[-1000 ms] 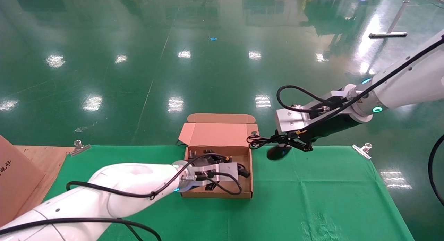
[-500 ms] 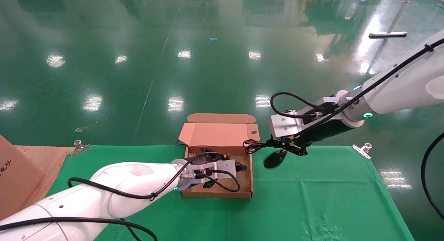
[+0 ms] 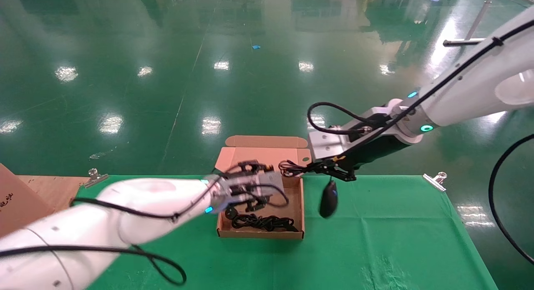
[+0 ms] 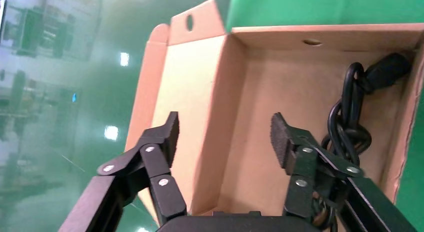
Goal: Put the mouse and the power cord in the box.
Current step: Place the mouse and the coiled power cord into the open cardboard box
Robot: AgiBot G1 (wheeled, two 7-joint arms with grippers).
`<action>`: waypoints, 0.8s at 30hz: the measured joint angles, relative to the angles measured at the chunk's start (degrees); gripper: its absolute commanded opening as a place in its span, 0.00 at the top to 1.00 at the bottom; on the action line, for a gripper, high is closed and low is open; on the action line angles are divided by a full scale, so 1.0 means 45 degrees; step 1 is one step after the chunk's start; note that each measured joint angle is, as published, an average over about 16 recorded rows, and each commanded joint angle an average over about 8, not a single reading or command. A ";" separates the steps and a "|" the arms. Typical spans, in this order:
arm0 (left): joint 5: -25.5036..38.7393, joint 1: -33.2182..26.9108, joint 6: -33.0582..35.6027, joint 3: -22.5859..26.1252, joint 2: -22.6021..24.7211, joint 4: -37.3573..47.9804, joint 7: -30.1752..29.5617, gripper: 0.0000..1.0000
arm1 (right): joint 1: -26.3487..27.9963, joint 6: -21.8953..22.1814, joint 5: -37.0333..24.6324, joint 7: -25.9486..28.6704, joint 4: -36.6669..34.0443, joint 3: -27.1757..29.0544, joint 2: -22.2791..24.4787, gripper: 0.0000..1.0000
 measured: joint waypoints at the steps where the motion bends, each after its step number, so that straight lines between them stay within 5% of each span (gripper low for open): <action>1: -0.0246 -0.0037 0.0072 -0.0100 -0.0322 -0.0281 0.0021 0.00 | -0.0028 0.0031 0.0004 0.0108 0.0148 -0.0044 -0.0049 1.00; 12: -0.2481 0.0182 0.0704 -0.1179 -0.5269 -0.4338 0.0275 0.00 | -0.0961 0.1395 0.0166 0.2267 0.3052 -0.1407 -0.0405 1.00; 24: -0.4433 0.1260 0.0712 -0.1898 -0.9291 -0.6929 0.1054 0.00 | -0.2377 0.5200 0.0818 0.4498 0.6154 -0.4397 -0.0495 1.00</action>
